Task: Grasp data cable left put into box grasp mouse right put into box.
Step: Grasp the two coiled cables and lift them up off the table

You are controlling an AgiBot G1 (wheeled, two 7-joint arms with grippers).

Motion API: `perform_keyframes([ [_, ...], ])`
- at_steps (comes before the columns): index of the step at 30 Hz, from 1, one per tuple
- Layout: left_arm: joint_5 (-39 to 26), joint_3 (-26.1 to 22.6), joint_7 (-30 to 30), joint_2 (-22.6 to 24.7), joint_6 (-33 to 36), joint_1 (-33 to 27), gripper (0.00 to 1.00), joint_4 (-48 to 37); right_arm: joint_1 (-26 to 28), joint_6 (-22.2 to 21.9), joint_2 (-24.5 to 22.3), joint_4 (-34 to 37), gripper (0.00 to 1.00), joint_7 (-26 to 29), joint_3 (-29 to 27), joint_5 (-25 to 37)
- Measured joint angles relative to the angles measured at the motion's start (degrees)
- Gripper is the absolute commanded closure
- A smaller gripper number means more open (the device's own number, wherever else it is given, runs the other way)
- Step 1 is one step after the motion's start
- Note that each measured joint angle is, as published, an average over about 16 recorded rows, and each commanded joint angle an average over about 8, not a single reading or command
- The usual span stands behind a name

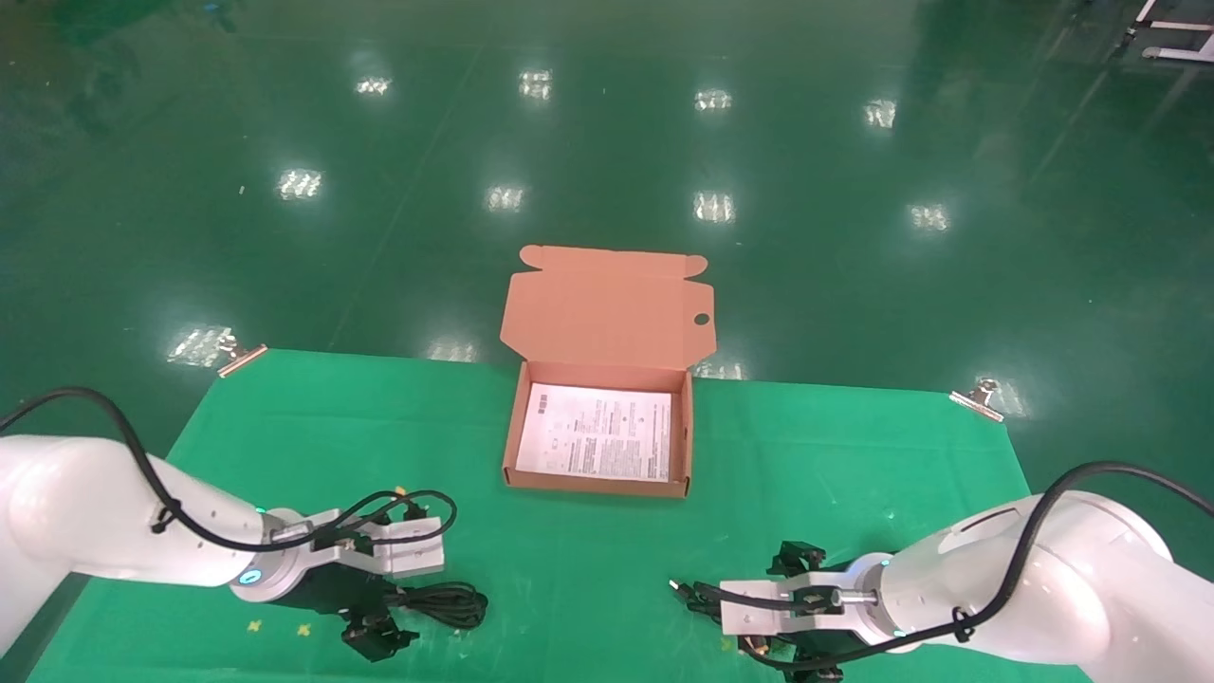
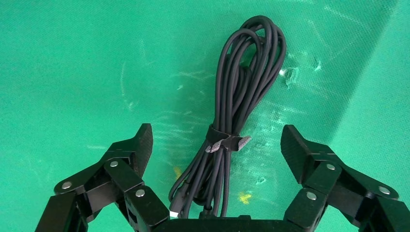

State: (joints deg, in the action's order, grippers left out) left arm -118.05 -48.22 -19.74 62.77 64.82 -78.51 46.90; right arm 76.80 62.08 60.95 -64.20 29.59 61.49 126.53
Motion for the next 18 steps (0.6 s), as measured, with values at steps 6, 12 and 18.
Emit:
perform_keyframes([
  [6,0.0,0.0,-0.1,-0.1,0.2,0.1,1.0,0.5,0.1,0.3,-0.1,-0.3,1.0,-0.1,0.1,0.0],
  [12,0.0,0.0,-0.2,-0.2,0.3,0.1,1.0,0.9,0.3,0.6,-0.2,-0.6,1.0,-0.2,0.3,0.1],
  [18,0.1,-0.1,-0.2,-0.2,0.4,0.2,1.0,1.1,0.3,0.7,-0.2,-0.7,1.0,-0.3,0.4,0.1],
])
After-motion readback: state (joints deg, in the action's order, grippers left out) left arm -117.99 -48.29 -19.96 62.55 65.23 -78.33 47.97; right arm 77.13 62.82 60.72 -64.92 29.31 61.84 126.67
